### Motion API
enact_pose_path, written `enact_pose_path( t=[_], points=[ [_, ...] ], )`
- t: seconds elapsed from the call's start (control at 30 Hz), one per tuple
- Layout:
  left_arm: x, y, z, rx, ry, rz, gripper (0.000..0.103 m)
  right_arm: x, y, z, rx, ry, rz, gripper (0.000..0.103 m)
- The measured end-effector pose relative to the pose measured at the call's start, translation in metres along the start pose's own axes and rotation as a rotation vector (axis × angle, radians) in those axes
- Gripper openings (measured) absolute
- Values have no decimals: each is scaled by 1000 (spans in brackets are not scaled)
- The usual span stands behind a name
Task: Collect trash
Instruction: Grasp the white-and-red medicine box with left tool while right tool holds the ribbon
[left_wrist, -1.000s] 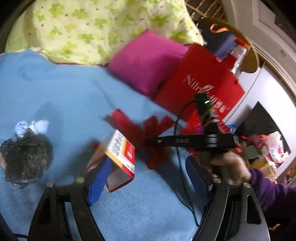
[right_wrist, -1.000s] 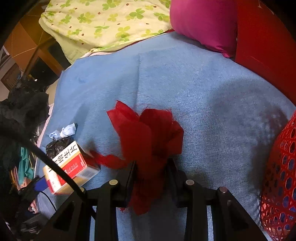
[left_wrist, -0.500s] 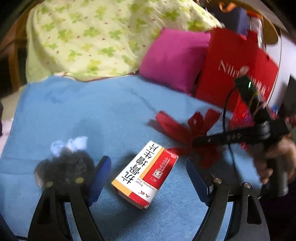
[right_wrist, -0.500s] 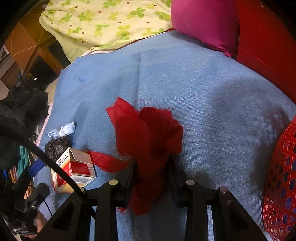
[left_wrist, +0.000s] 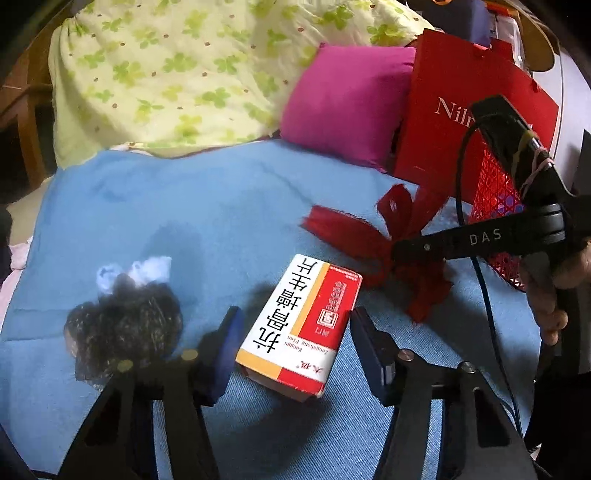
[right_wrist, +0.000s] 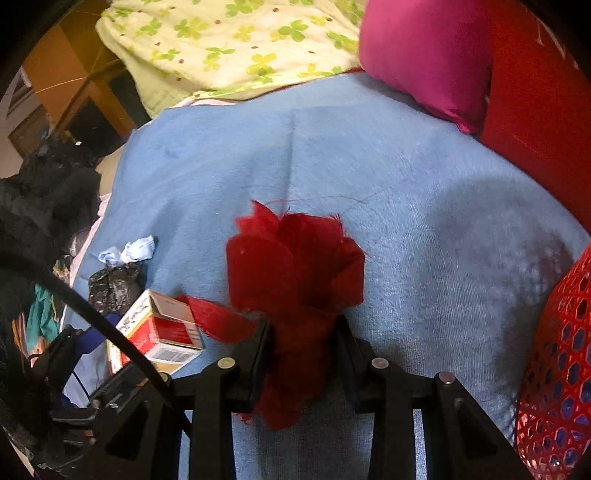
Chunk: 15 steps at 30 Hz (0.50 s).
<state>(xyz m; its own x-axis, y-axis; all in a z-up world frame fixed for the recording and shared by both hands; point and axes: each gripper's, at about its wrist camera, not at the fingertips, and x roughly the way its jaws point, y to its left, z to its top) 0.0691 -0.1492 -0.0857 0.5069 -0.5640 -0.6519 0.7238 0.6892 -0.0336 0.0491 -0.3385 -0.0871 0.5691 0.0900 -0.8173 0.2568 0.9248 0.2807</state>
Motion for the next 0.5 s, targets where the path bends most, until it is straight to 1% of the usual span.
enact_pose_path(
  t=[0.1,0.17,0.2,0.27,0.3,0.33,0.43,0.5],
  points=[
    [-5,0,-2,-21,-4,31,56,-6,7,-3,-45,-25,-21,35],
    [-11,-2,-5,-39,-11,56,56,-10,10,-3,-59,-40,-14,34],
    [-15,-3,-6,-50,-15,67,53,-13,12,-3,-64,-50,-8,34],
    [-22,-7,-8,-56,-25,105,51,-19,14,-3,-71,-71,0,34],
    [-28,-11,-9,-47,-43,145,51,-23,15,-4,-73,-85,5,34],
    [-34,-15,-10,-49,-56,166,51,-28,15,-4,-74,-99,10,34],
    [-51,-22,-17,-90,-74,185,51,-41,17,-6,-87,-137,16,34],
    [-60,-27,-19,-93,-74,215,51,-48,20,-8,-100,-162,16,34]
  ],
)
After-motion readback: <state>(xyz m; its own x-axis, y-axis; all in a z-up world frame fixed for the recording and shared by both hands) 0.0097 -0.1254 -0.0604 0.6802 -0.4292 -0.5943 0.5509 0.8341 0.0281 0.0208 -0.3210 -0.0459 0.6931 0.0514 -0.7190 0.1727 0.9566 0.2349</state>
